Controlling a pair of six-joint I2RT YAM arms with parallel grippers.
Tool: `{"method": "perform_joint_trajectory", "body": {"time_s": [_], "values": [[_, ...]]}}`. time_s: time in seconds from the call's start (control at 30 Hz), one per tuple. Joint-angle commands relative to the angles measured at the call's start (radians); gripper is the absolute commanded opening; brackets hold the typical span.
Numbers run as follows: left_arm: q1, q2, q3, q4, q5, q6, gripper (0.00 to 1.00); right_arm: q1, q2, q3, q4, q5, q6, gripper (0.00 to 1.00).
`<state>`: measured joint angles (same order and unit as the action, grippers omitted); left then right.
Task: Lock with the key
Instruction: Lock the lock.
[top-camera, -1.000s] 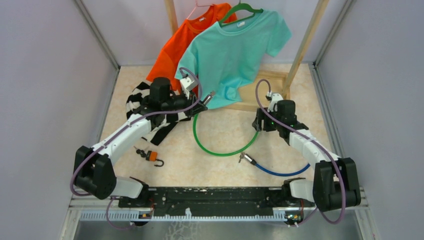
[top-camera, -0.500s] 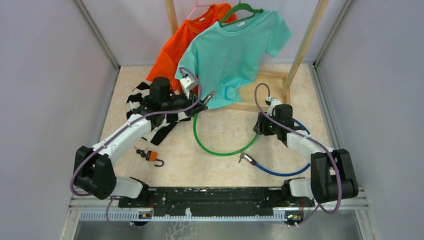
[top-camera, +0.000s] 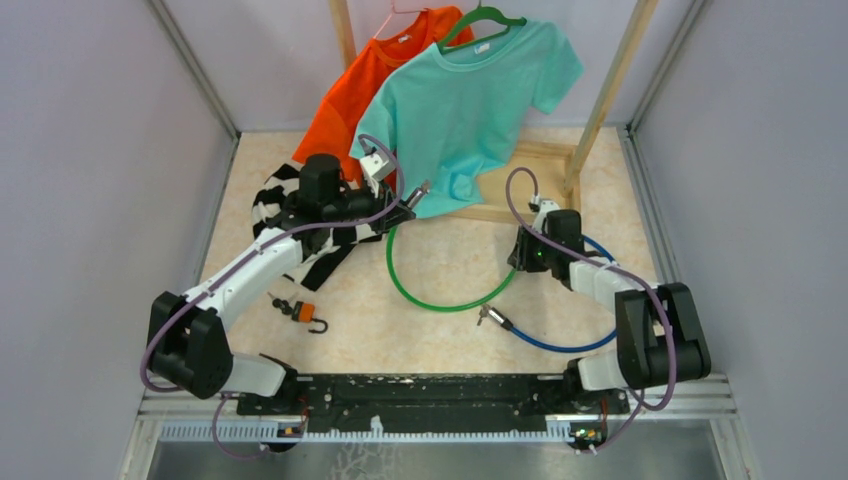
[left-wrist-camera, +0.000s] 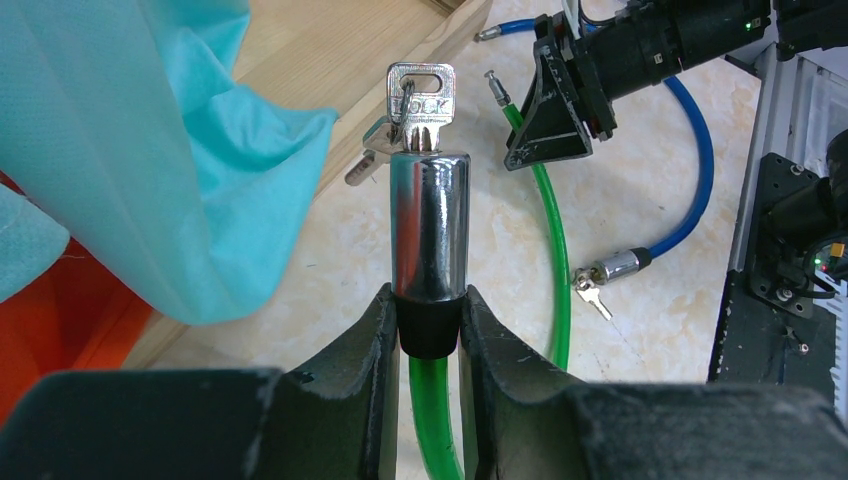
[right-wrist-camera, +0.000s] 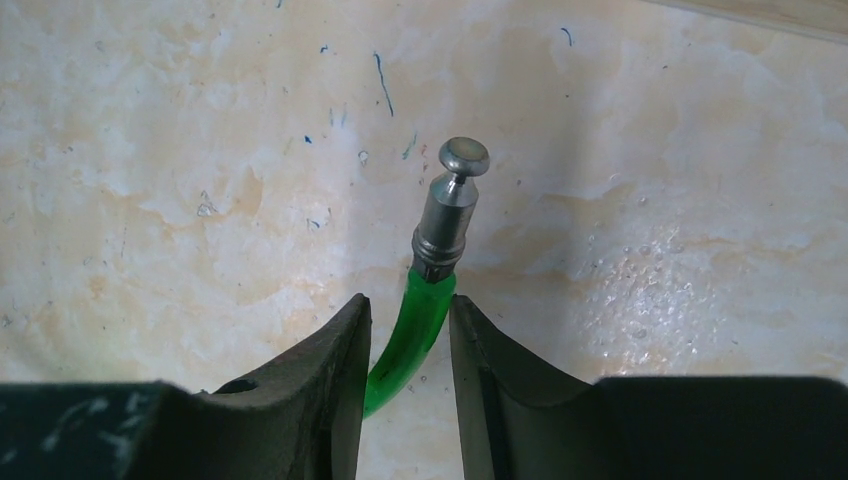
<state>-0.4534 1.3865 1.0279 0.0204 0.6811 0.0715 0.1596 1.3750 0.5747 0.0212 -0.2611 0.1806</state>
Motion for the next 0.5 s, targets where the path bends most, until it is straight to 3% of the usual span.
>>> {"method": "perform_joint_trajectory", "body": {"time_s": [0.0, 0.23, 0.4, 0.47], "values": [[0.005, -0.003, 0.009, 0.042, 0.014, 0.004, 0.00, 0.001, 0.011, 0.037, 0.036, 0.004, 0.007, 0.33], [0.005, -0.001, 0.000, 0.045, 0.013, 0.005, 0.00, 0.001, -0.021, 0.037, 0.050, 0.008, -0.001, 0.21], [0.005, -0.004, -0.001, 0.051, 0.004, 0.002, 0.00, 0.001, -0.091, 0.068, 0.065, -0.035, -0.031, 0.01], [0.004, -0.004, 0.009, 0.048, -0.006, 0.007, 0.00, 0.001, -0.116, 0.099, 0.079, -0.089, -0.058, 0.00]]}}
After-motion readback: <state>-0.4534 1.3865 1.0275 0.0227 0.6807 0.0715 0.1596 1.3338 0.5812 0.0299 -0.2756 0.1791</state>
